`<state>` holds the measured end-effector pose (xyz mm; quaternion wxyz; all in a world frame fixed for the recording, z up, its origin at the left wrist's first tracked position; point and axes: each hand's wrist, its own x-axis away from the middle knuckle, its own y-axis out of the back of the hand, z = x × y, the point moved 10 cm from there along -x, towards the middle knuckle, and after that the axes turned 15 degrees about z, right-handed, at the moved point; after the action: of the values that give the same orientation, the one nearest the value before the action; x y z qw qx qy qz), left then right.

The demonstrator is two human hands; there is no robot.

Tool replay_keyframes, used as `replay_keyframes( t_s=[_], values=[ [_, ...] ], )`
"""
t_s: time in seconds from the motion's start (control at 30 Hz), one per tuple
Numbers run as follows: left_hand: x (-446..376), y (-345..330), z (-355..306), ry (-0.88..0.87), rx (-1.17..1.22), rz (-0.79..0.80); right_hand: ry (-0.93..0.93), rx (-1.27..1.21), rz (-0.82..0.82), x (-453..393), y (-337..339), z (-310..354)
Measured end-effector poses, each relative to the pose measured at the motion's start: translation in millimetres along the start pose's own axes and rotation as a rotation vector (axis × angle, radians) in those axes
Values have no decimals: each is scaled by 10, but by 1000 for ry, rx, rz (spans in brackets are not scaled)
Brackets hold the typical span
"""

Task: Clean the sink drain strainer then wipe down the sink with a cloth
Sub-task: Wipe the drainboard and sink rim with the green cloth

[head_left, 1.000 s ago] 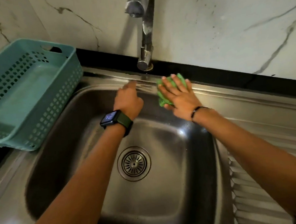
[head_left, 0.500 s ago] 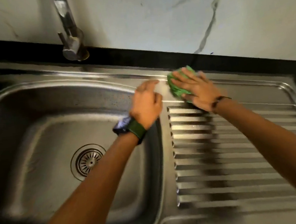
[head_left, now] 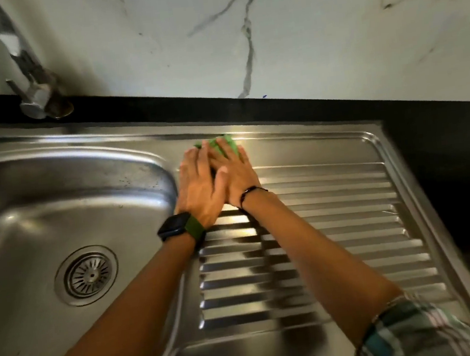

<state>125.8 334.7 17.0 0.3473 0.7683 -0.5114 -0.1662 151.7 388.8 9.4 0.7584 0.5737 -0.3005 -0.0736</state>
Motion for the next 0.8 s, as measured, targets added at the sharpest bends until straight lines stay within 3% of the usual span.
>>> replay_keyframes(
  t_s=[0.1, 0.17, 0.37, 0.47, 0.63, 0.8],
  values=[
    [-26, -35, -7, -14, -102, 22, 100, 159, -7, 95, 128, -315],
    [-23, -32, 1, -12, -116, 31, 45, 187, -37, 234, 202, -778],
    [-3, -41, -50, -9, -104, 56, -404, 63, -100, 1075, 265, -2641],
    [7, 8, -98, -19, -49, 43, -570, -88, -101, 1338, 216, -3021],
    [109, 143, 57, 8, 456, -33, -561, -262, -200, 1286, 119, -2303],
    [166, 154, 189, 39, 891, -38, -233, -213, -145, 663, -49, -310]
  ],
)
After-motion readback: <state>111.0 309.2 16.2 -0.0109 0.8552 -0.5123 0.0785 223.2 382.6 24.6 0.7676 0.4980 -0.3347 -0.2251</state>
